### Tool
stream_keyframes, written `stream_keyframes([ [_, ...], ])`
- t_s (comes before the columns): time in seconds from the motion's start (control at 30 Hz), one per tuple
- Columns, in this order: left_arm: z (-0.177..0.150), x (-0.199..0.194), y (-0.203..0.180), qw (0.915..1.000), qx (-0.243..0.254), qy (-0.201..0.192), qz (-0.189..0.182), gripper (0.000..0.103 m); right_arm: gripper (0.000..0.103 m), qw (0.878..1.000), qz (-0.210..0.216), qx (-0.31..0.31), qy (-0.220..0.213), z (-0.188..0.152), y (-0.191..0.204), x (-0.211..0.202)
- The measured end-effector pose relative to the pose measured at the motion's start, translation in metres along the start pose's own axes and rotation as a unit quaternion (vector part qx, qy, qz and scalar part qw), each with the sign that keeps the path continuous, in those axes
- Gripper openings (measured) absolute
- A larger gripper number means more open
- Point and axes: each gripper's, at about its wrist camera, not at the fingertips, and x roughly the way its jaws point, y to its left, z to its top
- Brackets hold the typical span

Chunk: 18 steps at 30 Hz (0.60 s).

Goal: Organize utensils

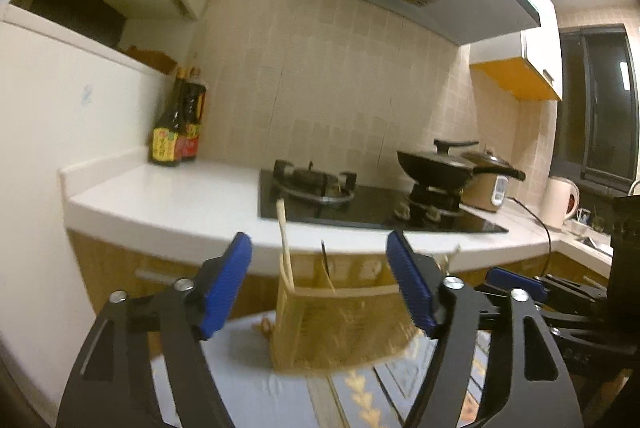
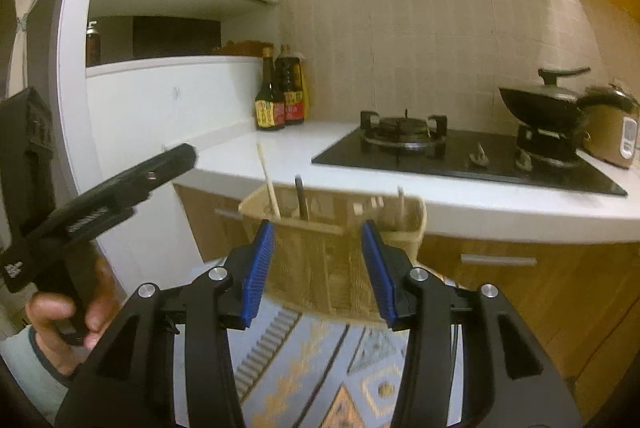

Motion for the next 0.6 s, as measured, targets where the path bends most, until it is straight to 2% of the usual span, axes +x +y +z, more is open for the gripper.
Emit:
stream_keyframes([
  [0.07, -0.009, -0.012, -0.004, 0.9999, 0.001, 0.012, 0.005, 0.078, 0.043, 1.000, -0.004, 0.009, 0.005, -0.009, -0.002, -0.006],
  [0.17, -0.021, -0.023, -0.008, 0.9993, -0.007, 0.033, 0.017, 0.086, 0.053, 1.000, -0.018, 0.017, 0.008, -0.024, -0.003, -0.012],
  [0.23, -0.031, -0.028, -0.010, 0.9988, -0.009, 0.039, 0.030, 0.087, 0.059, 0.999, -0.030, 0.020, 0.002, -0.034, -0.003, -0.016],
  [0.3, -0.044, -0.031, -0.014, 0.9976, 0.005, 0.036, 0.059, 0.089, 0.062, 0.999, -0.040, 0.022, -0.003, -0.042, -0.004, -0.018],
  [0.47, -0.074, -0.032, -0.029, 0.9886, 0.058, 0.006, 0.139, 0.093, 0.083, 0.996, -0.075, 0.013, -0.043, -0.061, -0.006, -0.025],
  [0.6, -0.084, -0.034, -0.030, 0.9878, 0.050, -0.003, 0.147, 0.094, 0.089, 0.995, -0.084, 0.024, -0.051, -0.068, -0.013, -0.024],
])
